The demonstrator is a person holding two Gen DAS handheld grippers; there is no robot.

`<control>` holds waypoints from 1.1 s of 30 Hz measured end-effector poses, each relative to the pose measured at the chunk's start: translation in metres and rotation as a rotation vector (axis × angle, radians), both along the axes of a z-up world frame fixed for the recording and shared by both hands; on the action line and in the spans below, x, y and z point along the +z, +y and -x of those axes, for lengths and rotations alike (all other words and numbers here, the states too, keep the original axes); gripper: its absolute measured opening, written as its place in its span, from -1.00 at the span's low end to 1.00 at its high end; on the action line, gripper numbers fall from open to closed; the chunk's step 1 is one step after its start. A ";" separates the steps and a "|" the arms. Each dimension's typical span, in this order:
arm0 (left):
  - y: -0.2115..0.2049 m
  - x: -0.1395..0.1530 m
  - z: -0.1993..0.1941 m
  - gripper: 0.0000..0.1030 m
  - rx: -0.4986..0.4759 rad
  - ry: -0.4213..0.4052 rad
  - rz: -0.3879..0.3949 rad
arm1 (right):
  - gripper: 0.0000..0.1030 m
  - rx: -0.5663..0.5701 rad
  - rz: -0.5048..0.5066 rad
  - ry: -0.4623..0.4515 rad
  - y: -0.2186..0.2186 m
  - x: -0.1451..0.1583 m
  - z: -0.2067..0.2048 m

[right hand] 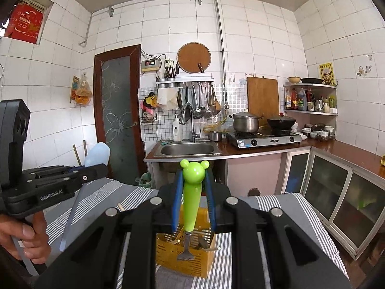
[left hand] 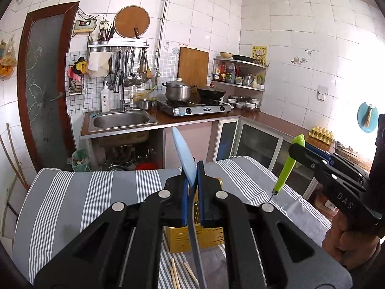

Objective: Organize utensils
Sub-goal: 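Lower the held spatula and fork into the yellow basket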

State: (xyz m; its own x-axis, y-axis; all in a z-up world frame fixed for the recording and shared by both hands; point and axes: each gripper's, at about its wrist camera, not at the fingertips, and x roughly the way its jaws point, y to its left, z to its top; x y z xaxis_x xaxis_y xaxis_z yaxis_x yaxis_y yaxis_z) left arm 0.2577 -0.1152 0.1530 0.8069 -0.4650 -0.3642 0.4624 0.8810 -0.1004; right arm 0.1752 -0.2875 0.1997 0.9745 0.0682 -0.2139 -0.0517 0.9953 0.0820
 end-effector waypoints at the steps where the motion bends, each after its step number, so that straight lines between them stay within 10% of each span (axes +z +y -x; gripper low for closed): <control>1: -0.001 0.001 -0.002 -0.90 0.000 -0.001 0.000 | -0.64 -0.001 0.001 -0.002 0.000 0.001 -0.002; 33: -0.023 -0.008 -0.067 -0.90 -0.064 -0.009 0.054 | -0.64 -0.008 -0.001 0.017 -0.003 0.002 -0.065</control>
